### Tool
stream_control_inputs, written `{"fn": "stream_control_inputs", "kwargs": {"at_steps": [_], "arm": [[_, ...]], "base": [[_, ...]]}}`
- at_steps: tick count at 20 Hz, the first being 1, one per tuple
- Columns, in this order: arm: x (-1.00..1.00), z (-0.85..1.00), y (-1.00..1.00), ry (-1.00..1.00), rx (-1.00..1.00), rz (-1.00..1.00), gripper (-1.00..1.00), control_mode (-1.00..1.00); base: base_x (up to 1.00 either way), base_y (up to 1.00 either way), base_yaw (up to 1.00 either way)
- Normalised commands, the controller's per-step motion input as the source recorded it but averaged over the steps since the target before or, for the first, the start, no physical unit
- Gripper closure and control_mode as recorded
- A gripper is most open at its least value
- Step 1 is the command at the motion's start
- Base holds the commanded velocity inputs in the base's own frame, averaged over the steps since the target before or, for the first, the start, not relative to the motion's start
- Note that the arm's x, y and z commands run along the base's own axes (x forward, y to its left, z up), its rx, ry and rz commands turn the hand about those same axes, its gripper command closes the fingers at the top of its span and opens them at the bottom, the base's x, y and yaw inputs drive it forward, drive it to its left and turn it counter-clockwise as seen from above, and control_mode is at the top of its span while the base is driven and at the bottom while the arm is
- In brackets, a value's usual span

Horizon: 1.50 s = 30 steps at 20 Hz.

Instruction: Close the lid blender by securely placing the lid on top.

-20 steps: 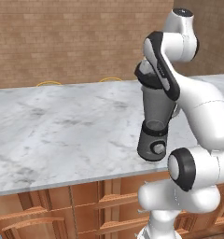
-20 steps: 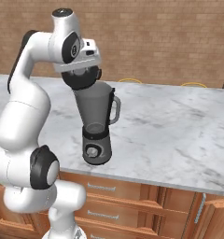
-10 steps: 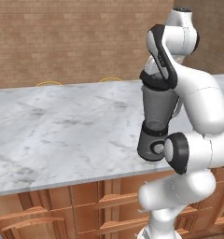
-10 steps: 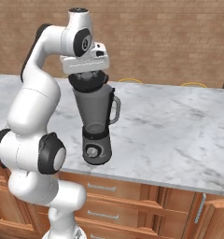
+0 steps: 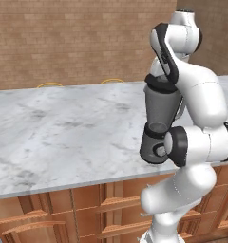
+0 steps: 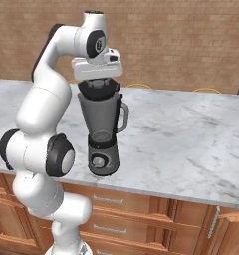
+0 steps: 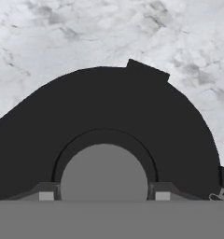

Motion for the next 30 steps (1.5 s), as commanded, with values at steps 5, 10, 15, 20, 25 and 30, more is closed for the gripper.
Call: {"fn": "stream_control_inputs", "kwargs": {"at_steps": [5,10,15,20,25,30], "arm": [[-0.01,-0.19,0.00,0.06,0.00,0.00,1.00,-1.00],[0.00,-0.16,0.00,0.04,0.00,0.00,1.00,-1.00],[0.00,-0.19,0.00,0.01,0.00,0.02,1.00,-1.00],[0.00,0.01,-0.03,0.06,0.00,0.04,1.00,-1.00],[0.00,0.03,0.00,0.16,-0.02,0.04,1.00,-1.00],[0.00,0.19,0.00,0.17,-0.08,0.04,1.00,-1.00]], "base": [[0.00,0.00,0.00],[0.00,0.00,0.00],[0.00,0.00,0.00],[0.00,0.00,0.00],[0.00,0.00,0.00],[0.00,0.00,0.00]]}}
